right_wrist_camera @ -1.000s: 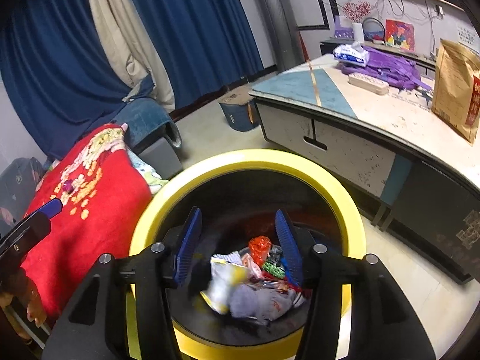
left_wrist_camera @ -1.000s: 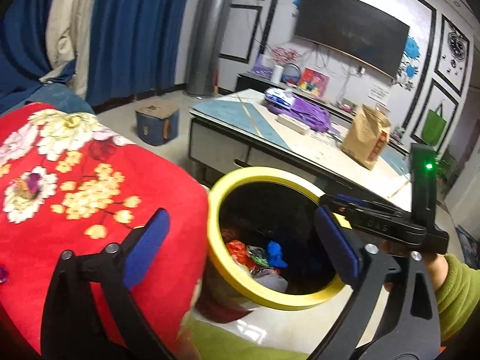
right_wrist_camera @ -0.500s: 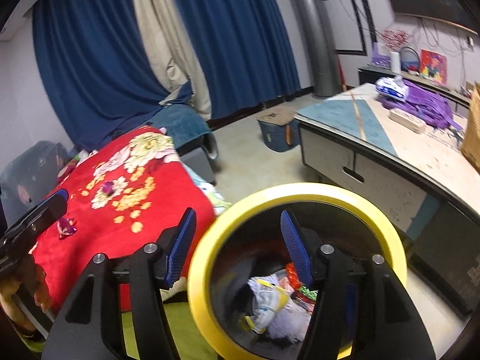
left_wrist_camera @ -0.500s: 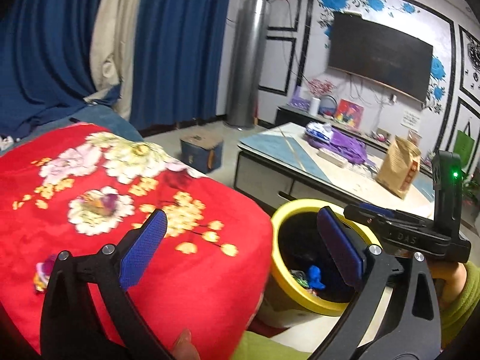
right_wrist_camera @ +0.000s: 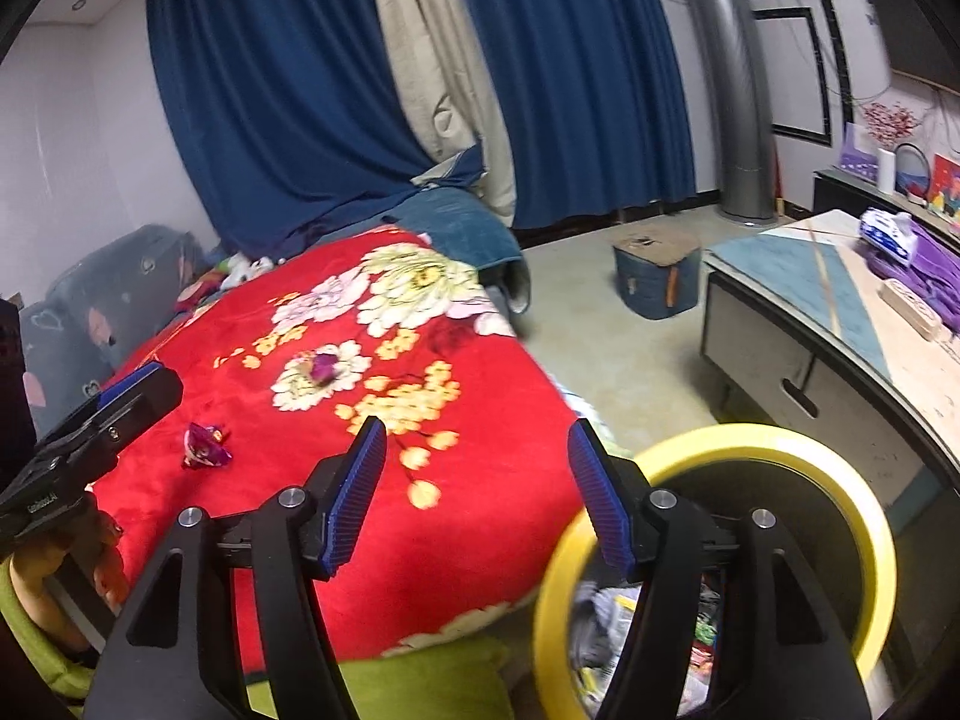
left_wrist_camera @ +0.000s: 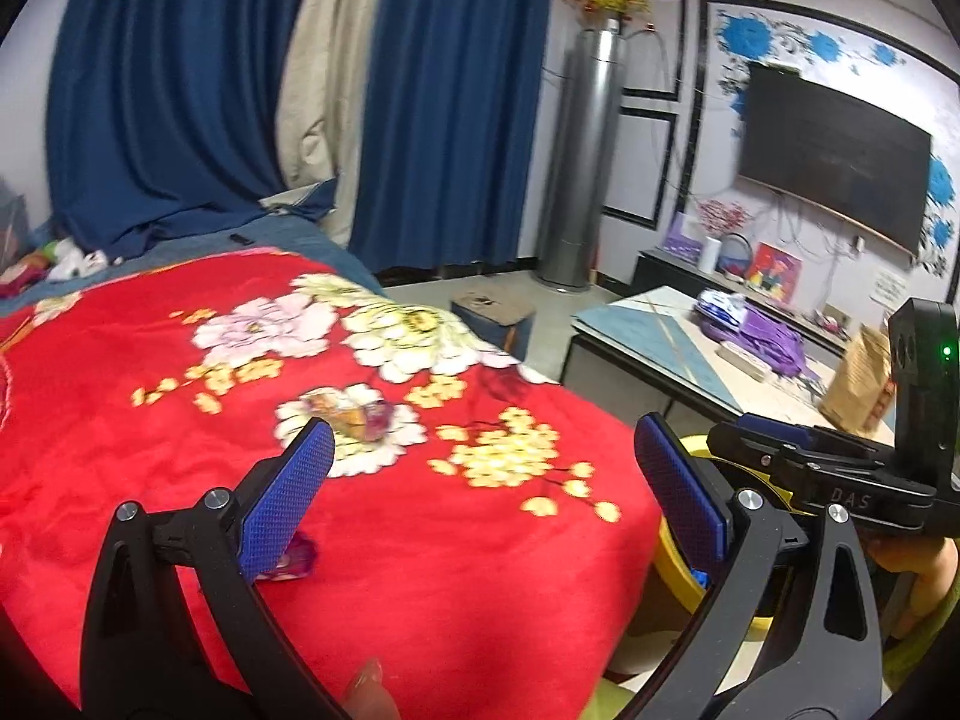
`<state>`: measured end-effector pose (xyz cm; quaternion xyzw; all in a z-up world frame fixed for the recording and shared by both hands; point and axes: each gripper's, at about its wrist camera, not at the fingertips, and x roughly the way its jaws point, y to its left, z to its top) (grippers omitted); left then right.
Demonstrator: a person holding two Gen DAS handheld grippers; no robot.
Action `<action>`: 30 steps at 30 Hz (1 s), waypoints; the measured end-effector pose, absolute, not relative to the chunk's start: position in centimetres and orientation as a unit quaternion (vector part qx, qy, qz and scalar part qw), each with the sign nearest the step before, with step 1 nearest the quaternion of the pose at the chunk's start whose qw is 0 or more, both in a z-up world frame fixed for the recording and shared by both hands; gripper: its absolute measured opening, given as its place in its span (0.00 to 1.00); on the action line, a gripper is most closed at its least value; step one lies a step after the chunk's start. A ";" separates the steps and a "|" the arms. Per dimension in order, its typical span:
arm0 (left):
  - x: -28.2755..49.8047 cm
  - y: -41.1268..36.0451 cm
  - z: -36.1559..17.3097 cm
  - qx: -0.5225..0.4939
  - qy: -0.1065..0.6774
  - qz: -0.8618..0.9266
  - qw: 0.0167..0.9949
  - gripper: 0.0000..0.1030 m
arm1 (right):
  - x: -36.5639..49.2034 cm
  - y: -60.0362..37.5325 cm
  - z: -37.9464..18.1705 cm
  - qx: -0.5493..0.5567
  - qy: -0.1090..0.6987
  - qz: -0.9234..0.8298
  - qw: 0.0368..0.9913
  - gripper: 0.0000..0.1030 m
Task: Collect trash
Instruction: 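Move both open tools back to the purple wrappers on the bed, then grasp the purple candy wrapper with the right tool while the left tool grasps the purple-yellow wrapper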
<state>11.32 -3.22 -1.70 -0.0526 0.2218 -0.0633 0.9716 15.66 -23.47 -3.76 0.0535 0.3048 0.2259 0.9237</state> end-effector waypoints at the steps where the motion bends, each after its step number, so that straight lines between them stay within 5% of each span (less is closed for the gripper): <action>1: 11.3 -2.6 -1.7 -0.055 0.224 -0.054 0.972 0.89 | 16.1 -22.8 -3.7 0.056 0.307 0.233 0.921 0.59; 22: 12.0 4.9 -6.8 -0.088 0.349 0.013 0.933 0.89 | 24.1 -9.4 -4.9 0.020 0.366 0.327 0.871 0.59; 30: 12.7 4.6 -8.1 -0.083 0.360 0.010 0.929 0.68 | 26.9 -5.2 -7.0 0.002 0.397 0.329 0.857 0.59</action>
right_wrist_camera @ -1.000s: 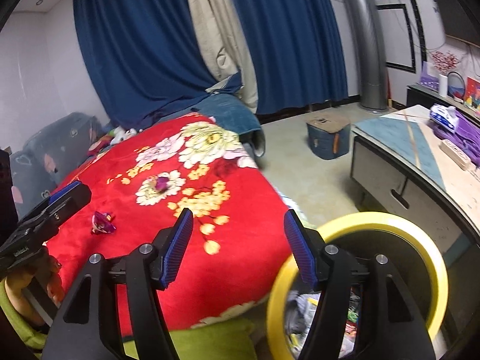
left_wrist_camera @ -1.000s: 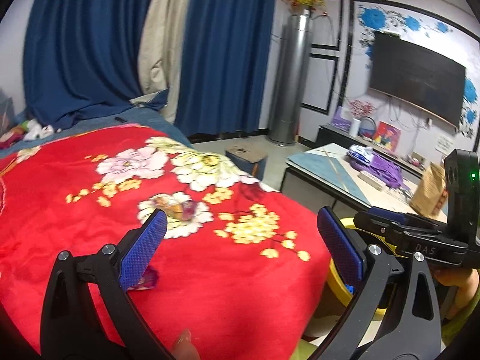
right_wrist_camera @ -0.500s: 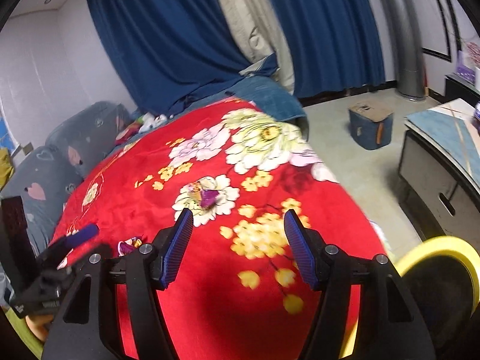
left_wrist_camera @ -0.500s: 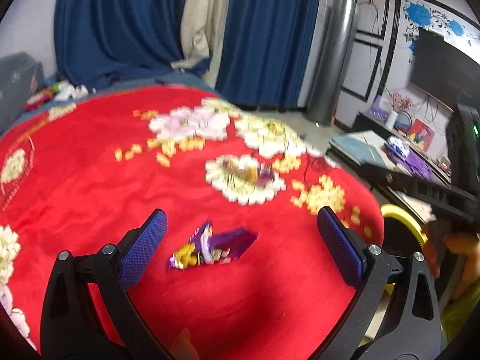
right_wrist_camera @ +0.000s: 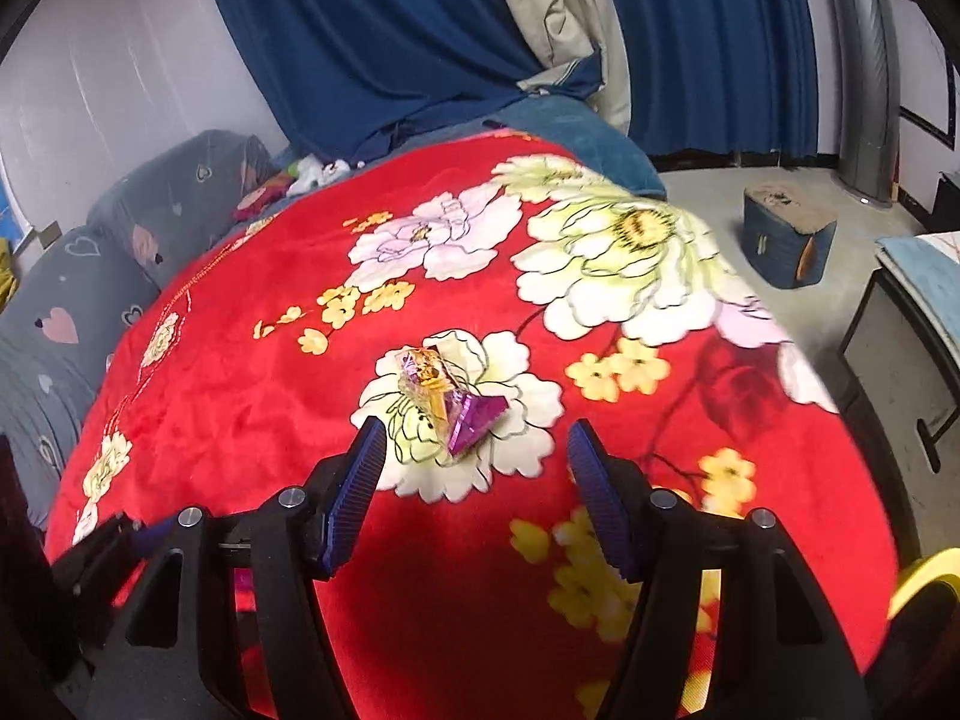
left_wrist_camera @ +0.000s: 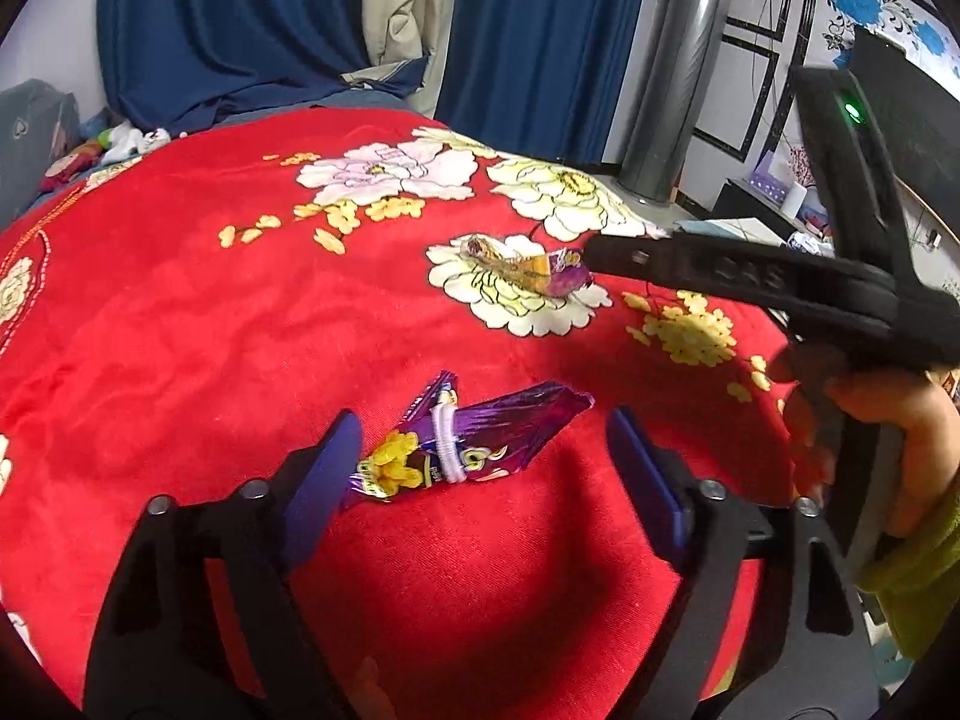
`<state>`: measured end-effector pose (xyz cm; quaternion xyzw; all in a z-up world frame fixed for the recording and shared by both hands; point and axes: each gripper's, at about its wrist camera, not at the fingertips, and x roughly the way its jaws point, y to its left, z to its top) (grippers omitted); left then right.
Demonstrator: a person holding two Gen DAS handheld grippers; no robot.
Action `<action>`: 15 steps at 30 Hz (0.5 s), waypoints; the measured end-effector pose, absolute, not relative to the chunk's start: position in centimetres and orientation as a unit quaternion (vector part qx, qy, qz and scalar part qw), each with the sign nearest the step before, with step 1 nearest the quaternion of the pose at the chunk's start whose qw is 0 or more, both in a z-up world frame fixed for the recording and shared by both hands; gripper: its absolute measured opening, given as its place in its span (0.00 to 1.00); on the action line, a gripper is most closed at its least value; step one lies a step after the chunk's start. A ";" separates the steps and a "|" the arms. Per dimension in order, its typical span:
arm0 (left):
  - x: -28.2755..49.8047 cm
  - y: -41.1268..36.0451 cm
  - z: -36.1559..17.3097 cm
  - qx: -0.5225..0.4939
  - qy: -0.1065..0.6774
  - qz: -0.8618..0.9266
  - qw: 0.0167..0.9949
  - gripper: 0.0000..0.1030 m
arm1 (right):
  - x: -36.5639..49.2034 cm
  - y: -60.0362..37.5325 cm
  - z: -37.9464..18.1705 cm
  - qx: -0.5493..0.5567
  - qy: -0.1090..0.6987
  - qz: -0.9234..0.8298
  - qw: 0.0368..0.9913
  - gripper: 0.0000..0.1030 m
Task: Collect trash
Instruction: 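Grasp the purple candy wrapper with the right tool while the left tool grasps the purple-yellow wrapper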
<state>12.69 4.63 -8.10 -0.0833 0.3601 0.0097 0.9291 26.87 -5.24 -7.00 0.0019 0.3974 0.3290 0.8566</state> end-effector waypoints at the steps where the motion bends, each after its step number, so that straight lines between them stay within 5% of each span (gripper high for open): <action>1: 12.8 4.6 -8.3 -0.084 0.361 0.010 0.929 0.67 | 27.1 -4.9 -7.2 0.001 0.400 0.328 0.856 0.59; 7: 13.1 5.0 -8.8 -0.097 0.366 0.008 0.925 0.55 | 28.5 -3.4 -8.4 0.014 0.421 0.325 0.847 0.58; 13: 12.9 4.6 -8.9 -0.093 0.367 0.000 0.925 0.43 | 29.1 -3.1 -9.4 0.038 0.435 0.331 0.837 0.38; 15: 12.9 4.5 -8.9 -0.094 0.367 -0.003 0.925 0.40 | 29.0 -3.2 -9.5 0.040 0.434 0.331 0.837 0.22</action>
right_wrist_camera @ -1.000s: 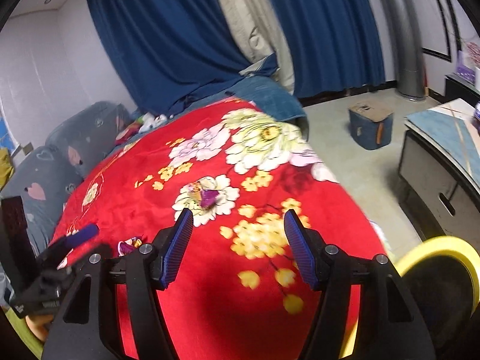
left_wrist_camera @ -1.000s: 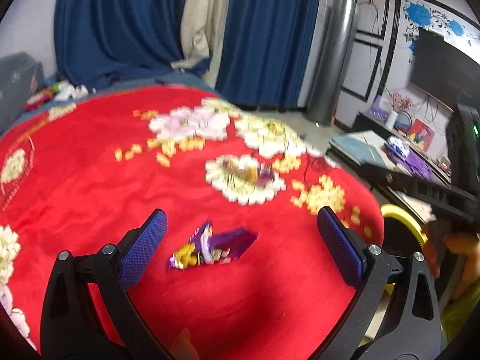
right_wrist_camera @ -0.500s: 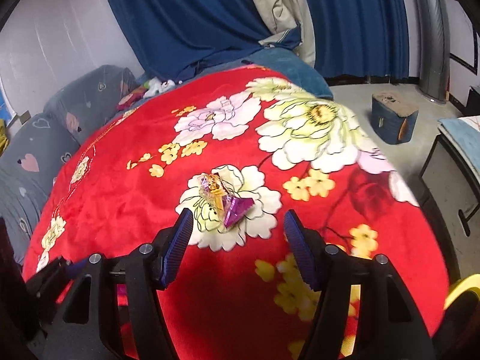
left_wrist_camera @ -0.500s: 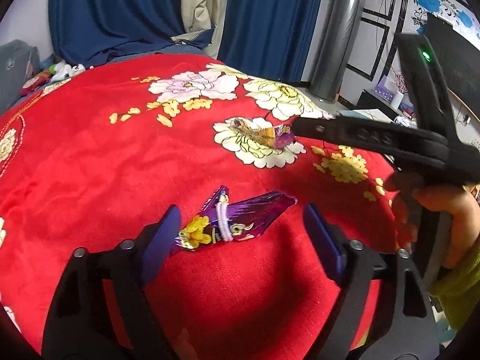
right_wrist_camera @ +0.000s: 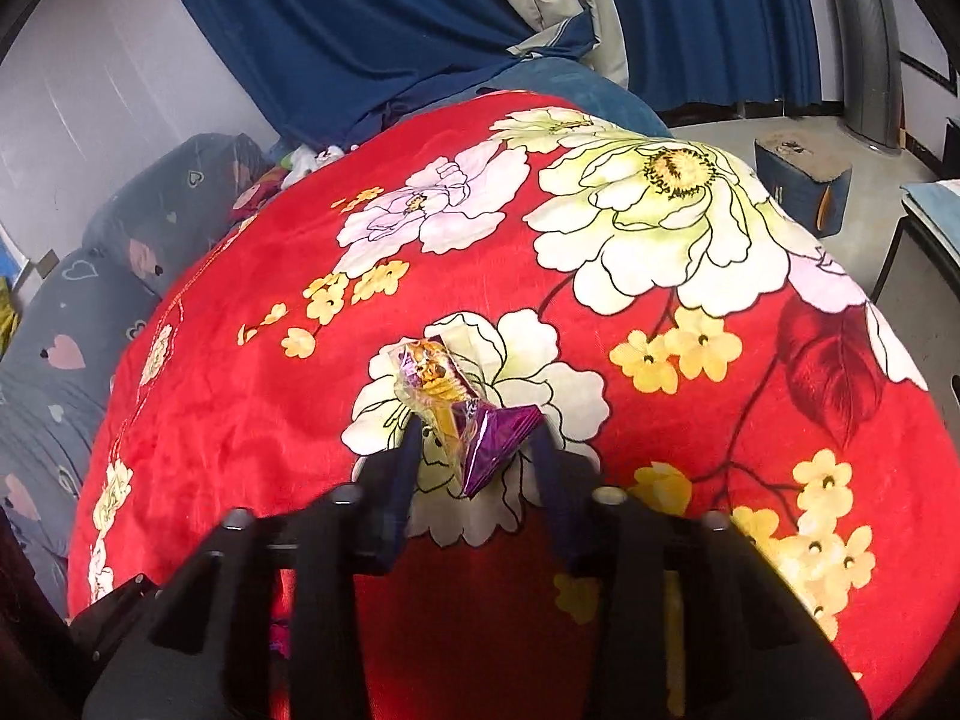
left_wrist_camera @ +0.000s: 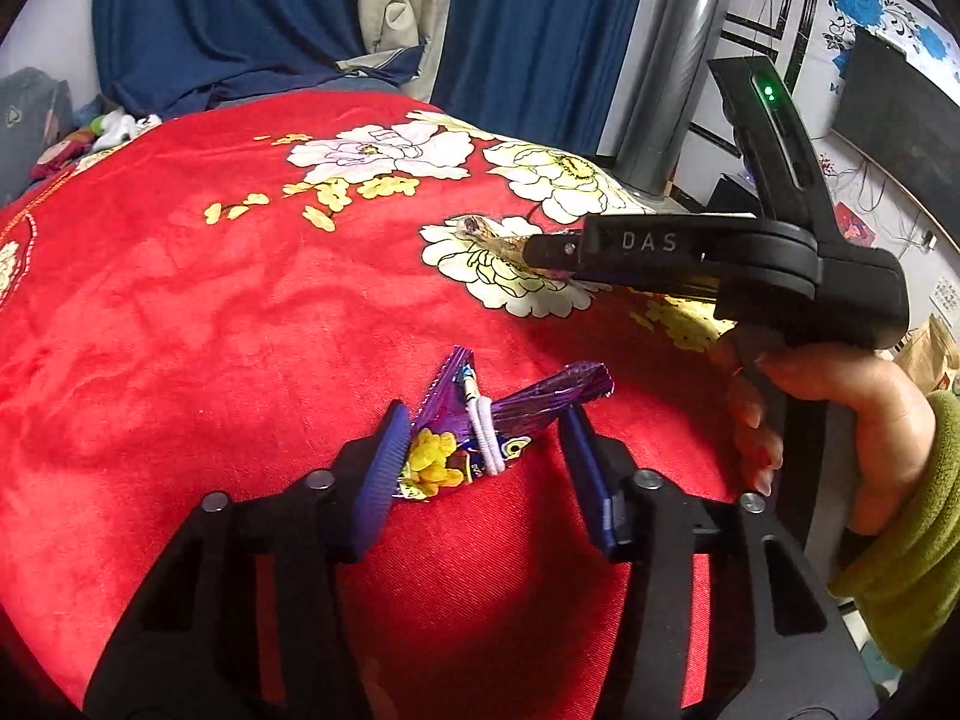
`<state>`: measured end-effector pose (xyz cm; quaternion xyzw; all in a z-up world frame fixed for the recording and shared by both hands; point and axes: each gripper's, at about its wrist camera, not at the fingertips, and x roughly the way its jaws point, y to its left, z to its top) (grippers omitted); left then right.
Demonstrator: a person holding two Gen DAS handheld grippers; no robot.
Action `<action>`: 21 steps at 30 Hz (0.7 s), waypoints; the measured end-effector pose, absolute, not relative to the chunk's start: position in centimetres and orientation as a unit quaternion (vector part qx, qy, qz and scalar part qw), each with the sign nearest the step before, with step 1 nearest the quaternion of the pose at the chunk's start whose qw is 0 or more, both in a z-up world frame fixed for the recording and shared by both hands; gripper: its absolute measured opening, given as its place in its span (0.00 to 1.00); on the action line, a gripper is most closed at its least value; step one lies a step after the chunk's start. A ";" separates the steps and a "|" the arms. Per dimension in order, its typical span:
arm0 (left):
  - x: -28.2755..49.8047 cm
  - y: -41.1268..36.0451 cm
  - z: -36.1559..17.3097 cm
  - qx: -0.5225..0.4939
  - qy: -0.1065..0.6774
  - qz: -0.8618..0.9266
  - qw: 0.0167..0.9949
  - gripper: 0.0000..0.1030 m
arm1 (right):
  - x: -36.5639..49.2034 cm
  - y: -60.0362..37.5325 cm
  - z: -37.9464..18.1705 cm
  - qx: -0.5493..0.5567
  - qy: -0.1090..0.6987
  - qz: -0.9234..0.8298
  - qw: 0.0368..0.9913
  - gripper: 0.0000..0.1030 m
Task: Collect trash
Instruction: 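Grasp the purple candy wrapper with the right tool while the left tool grasps the purple-yellow wrapper, then carry both purple wrappers with both tools over the bin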
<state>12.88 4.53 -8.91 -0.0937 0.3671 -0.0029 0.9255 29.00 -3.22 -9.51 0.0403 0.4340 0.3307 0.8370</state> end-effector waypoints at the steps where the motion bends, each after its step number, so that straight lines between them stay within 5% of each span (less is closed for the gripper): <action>1: 12.9 4.5 -8.9 -0.094 0.367 -0.004 0.926 0.38 | 28.8 -3.4 -9.5 0.042 0.431 0.330 0.839 0.21; 4: 12.8 4.3 -8.9 -0.092 0.366 -0.008 0.926 0.25 | 28.2 -3.9 -9.3 0.044 0.418 0.328 0.846 0.19; 21: 12.3 2.7 -7.0 -0.112 0.336 -0.065 0.933 0.24 | 22.4 -11.8 -6.6 0.064 0.359 0.310 0.878 0.19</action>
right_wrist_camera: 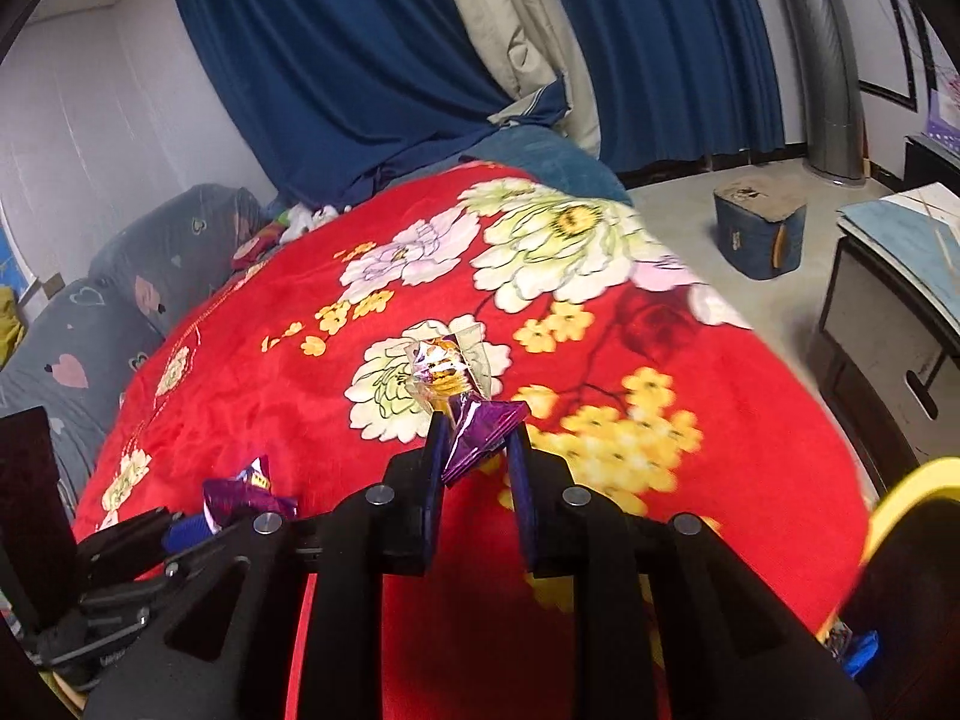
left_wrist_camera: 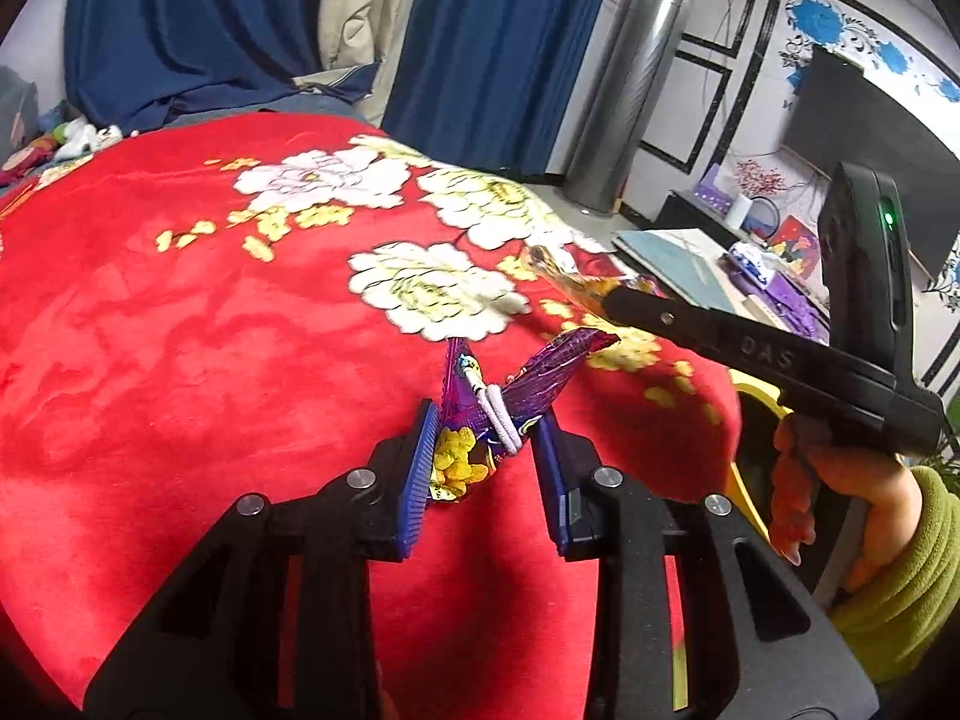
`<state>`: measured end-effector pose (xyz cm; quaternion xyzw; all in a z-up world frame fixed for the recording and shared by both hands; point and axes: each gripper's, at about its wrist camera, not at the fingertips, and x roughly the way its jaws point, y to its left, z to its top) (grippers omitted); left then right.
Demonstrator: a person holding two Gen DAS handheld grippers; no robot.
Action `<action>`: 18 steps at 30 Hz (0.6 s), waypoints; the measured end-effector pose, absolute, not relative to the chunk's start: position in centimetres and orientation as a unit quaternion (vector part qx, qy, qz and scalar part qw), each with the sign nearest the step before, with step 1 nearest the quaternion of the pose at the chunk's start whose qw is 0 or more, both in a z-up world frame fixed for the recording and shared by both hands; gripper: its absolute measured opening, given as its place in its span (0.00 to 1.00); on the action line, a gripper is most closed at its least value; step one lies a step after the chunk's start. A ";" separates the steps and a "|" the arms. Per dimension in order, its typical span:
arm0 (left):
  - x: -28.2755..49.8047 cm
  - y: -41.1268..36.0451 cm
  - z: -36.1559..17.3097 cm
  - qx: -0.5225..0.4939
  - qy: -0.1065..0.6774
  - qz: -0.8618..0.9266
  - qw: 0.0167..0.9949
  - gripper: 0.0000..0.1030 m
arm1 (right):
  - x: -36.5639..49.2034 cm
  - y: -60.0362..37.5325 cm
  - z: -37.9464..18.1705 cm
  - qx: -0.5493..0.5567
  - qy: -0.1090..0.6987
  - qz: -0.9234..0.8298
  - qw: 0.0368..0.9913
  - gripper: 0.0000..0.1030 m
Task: Collect trash
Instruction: 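Carry both purple wrappers with both tools over the bin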
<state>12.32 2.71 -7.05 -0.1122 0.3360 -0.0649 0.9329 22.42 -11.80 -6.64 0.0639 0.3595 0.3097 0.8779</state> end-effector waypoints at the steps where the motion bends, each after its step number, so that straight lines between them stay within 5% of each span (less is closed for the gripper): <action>1: 12.2 2.5 -6.9 -0.112 0.335 -0.068 0.933 0.24 | 22.1 -12.5 -6.4 0.067 0.357 0.307 0.879 0.19; 18: 12.1 -2.3 -4.6 -0.097 0.308 -0.126 0.938 0.24 | 18.6 -20.4 -4.2 0.076 0.324 0.258 0.907 0.19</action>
